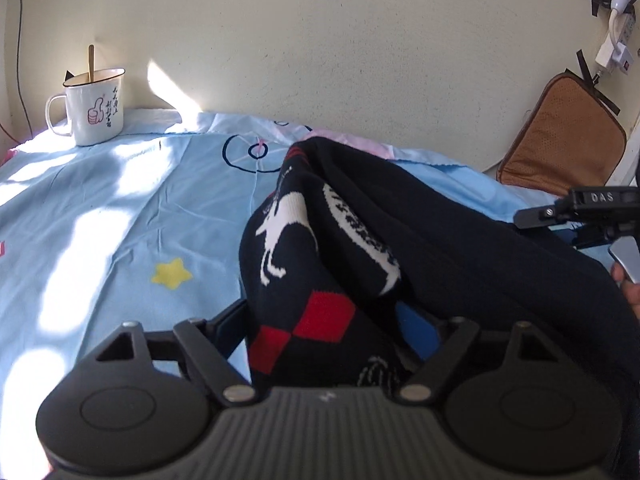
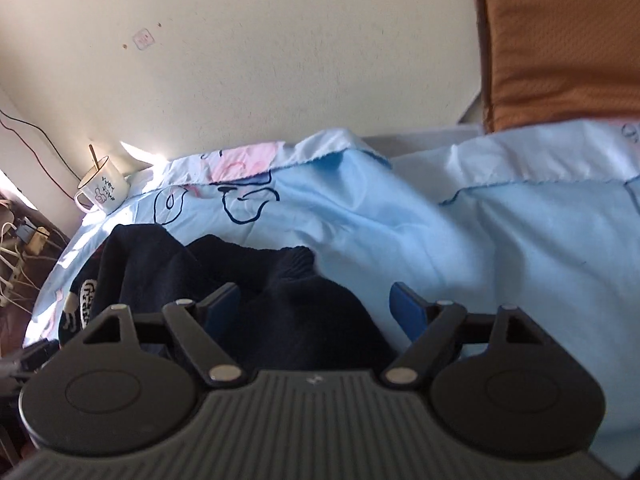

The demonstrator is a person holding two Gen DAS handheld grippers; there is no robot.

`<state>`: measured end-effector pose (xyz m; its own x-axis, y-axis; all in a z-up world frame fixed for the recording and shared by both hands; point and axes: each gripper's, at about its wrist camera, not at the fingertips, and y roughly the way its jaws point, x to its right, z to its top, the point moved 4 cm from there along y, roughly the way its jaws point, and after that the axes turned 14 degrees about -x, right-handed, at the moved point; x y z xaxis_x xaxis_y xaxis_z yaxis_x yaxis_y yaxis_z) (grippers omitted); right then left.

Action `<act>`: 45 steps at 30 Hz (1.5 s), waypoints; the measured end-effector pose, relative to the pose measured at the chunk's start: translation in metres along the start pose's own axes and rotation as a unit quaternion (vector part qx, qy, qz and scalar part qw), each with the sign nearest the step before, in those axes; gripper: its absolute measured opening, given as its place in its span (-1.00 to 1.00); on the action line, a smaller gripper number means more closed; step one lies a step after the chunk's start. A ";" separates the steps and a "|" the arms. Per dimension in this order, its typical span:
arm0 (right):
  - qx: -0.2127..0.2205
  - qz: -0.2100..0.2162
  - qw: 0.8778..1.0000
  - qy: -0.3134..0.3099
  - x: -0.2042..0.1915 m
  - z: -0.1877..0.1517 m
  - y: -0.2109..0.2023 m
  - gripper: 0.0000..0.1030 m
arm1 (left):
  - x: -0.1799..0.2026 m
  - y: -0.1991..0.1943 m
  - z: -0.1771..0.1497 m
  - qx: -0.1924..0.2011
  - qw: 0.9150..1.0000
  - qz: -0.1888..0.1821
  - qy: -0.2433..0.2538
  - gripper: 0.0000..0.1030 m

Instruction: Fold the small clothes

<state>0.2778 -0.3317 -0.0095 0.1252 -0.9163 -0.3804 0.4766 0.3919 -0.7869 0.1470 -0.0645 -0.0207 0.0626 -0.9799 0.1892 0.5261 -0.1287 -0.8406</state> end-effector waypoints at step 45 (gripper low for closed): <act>0.108 -0.056 0.942 -0.314 -0.156 -0.224 -0.078 -0.60 | -0.030 -0.111 -0.037 0.108 0.993 0.024 -0.052 -0.89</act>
<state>0.0264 -0.2006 0.0028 0.5203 -0.8462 0.1151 0.6754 0.3253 -0.6618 0.0556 -0.0259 0.0485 0.1731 -0.9618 0.2121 0.6885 -0.0358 -0.7243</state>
